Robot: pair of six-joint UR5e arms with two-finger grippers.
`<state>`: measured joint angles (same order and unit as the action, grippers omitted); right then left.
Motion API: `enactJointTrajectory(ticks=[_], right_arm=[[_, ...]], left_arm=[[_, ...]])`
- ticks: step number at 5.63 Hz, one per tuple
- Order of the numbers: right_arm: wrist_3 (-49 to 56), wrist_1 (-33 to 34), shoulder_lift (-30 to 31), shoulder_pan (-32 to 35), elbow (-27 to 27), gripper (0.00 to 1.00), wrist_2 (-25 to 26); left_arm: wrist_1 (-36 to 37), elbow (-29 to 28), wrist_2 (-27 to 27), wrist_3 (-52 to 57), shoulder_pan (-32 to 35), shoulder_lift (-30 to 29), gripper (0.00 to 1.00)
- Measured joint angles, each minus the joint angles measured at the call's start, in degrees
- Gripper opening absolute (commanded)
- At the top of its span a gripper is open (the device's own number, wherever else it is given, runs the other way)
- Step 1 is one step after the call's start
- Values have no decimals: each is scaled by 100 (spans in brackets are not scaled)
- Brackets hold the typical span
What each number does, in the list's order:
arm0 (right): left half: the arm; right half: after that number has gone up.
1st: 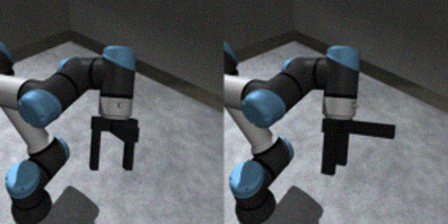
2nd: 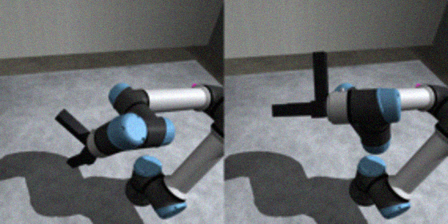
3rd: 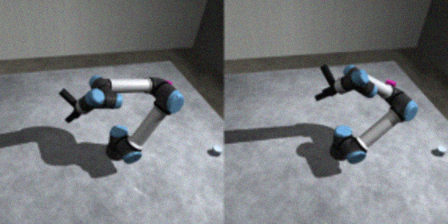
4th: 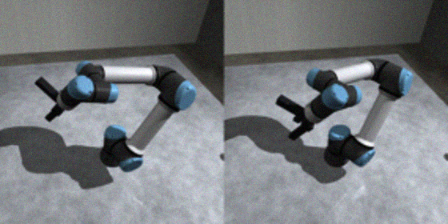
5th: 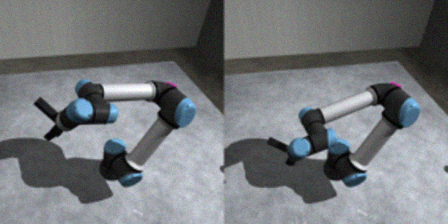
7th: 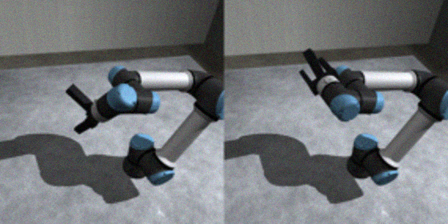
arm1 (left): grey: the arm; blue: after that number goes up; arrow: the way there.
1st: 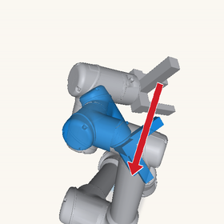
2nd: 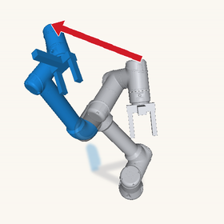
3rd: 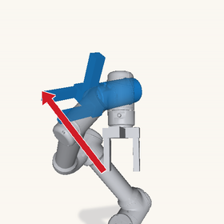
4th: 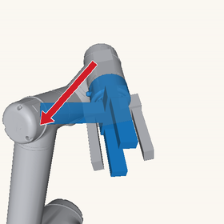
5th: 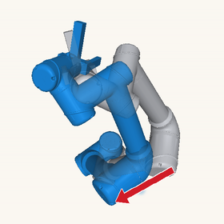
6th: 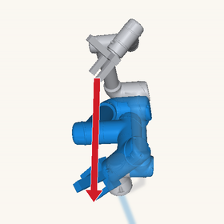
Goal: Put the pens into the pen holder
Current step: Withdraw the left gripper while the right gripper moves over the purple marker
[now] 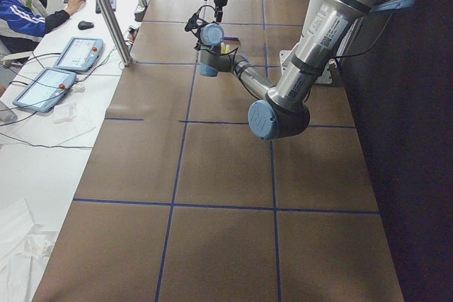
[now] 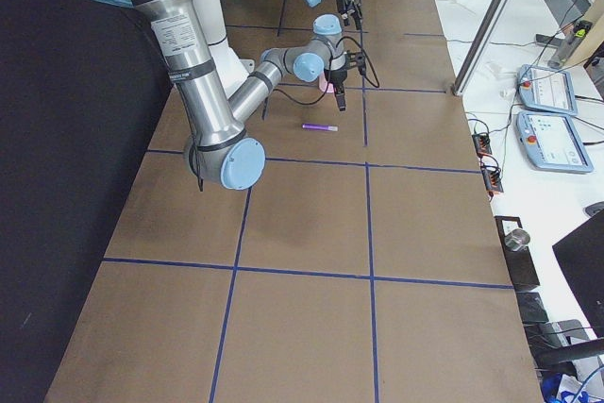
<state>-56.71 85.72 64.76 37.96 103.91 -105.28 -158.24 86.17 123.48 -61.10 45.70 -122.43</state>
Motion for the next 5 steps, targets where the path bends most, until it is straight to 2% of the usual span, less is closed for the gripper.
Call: enactJointTrajectory(ticks=[1,2,5], right_arm=[[-143,7,-1,-2,-320,100,-266],[-300,13,21,-24,-528,100,-499],[-375,-11,88,-244,-841,98,-612]], left_arm=[[197,10,809,-47,390,162,100],[241,31,1163,-51,594,323,100],[277,105,1348,-34,791,637,100]])
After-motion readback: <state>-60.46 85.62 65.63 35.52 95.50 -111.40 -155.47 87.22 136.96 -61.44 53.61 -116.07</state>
